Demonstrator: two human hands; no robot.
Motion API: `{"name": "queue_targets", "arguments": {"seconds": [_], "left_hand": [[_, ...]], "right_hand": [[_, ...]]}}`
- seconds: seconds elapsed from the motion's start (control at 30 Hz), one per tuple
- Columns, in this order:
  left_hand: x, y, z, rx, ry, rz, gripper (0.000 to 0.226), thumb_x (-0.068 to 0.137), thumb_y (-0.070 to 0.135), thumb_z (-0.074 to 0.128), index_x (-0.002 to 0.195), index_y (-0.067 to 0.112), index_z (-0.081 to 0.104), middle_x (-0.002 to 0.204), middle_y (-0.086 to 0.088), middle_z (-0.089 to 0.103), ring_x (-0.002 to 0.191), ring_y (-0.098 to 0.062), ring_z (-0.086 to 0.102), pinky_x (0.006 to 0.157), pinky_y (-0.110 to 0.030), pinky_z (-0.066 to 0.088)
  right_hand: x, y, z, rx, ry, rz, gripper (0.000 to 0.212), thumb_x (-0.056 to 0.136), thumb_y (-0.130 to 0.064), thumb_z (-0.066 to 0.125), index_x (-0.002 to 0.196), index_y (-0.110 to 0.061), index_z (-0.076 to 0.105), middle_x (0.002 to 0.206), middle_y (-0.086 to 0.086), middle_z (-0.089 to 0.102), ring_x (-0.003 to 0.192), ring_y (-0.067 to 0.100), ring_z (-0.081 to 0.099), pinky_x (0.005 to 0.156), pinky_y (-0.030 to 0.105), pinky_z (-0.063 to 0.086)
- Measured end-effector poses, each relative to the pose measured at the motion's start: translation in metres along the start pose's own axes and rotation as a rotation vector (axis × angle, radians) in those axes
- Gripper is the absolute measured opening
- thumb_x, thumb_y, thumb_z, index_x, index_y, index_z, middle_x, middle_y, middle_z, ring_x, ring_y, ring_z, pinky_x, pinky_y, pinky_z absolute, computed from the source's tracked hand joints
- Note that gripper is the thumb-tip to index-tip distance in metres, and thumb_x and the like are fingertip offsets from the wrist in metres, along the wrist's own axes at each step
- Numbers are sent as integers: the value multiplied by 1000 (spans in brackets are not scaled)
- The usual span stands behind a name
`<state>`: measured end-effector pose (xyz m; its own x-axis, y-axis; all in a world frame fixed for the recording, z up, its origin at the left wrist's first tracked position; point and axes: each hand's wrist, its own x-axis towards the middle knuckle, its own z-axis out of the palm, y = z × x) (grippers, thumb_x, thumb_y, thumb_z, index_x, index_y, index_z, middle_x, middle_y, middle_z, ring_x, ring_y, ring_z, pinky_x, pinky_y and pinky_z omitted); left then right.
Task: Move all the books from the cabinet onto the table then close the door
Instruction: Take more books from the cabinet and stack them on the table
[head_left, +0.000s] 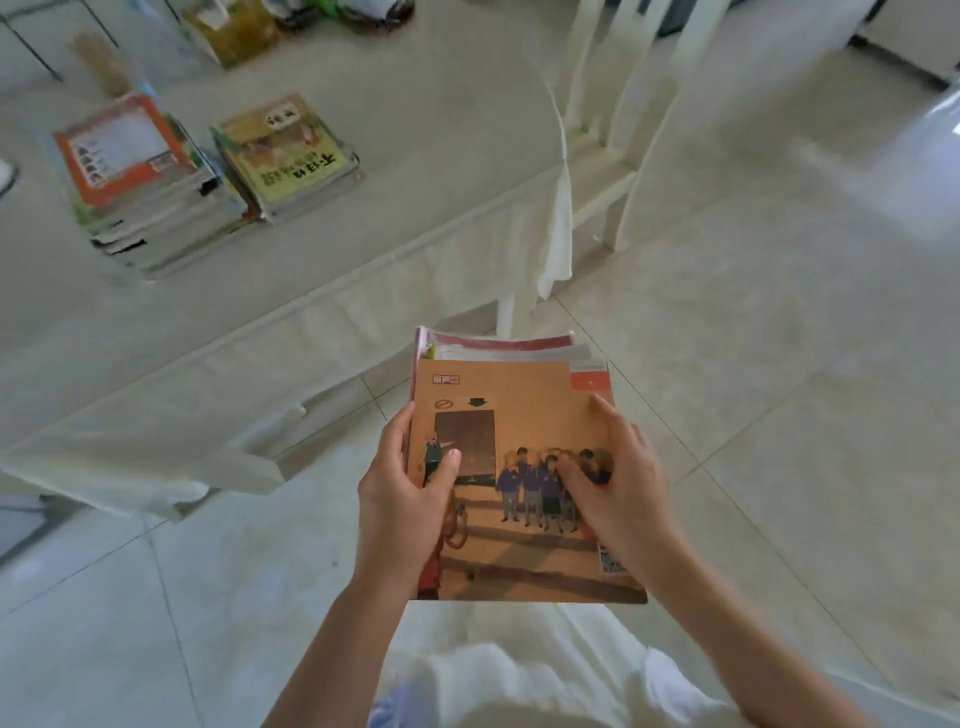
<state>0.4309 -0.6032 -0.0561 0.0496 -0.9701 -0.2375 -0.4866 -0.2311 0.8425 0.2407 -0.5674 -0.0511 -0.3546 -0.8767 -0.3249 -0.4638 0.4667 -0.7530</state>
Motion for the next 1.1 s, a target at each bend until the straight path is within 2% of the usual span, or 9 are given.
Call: {"name": "queue_targets", "arguments": {"seconds": [0.1,0.23,0.43,0.5,0.7,0.83,0.97,1.03,1.1], "left_hand": [[30,15,3,-36,71,-28,54,92,24,63,141,24,41,118,20,52,84,35,44,61,7,38],[63,32,6,-81,156,-70,52,92,21,63,140,21,42,117,16,54,80,36,45,57,7,37],[121,36,-2,-74,291,-137,54,89,27,67,138,29,43,116,18,58,89,10,55,61,2,43],[143,35,-9,-73,312,-158,55,89,29,67,137,31,43,114,19,57,88,13,54,63,-1,42],[228,32,-42,-84,336,-199,55,87,29,70,133,35,43,98,34,52,81,29,49,69,-10,43],[282,39,-65,-77,362,-160,55,85,29,71,133,34,44,104,26,55,95,10,53,79,-19,46],[336,47,-81,-89,341,-137,54,87,27,70,134,31,43,102,36,51,93,15,52,83,-25,48],[357,51,-84,-86,340,-131,55,87,29,69,135,32,41,107,26,56,98,7,52,81,-23,48],[376,56,-85,-83,340,-130,56,87,30,69,135,34,40,114,18,58,105,-2,53,81,-23,50]], "right_hand": [[42,-27,-7,-36,-54,-105,70,89,-16,63,148,-25,26,139,-8,35,118,11,46,68,10,52],[91,-56,-16,-94,-124,-223,65,89,-21,63,145,-31,30,142,-10,37,116,8,49,66,6,49],[157,-100,0,-128,-216,-269,64,88,-20,66,143,-28,34,131,-13,42,83,-20,45,59,-7,36],[177,-112,12,-114,-244,-270,63,88,-19,66,143,-27,35,132,-10,44,81,-25,42,57,-7,35],[248,-160,55,-100,-265,-239,63,90,-22,63,143,-29,29,133,-5,48,83,-11,48,57,-3,41],[286,-199,70,-109,-239,-277,58,90,-21,64,140,-25,36,129,-6,48,83,-24,46,62,-3,39],[326,-235,84,-112,-225,-268,60,89,-24,64,141,-28,34,126,-10,47,82,-5,51,60,4,43],[346,-247,88,-102,-212,-262,66,87,-21,66,142,-26,30,119,-12,44,88,-1,46,62,-3,39],[365,-258,88,-68,-222,-225,77,86,-20,68,146,-28,21,121,-13,44,98,2,45,60,3,41]]}}
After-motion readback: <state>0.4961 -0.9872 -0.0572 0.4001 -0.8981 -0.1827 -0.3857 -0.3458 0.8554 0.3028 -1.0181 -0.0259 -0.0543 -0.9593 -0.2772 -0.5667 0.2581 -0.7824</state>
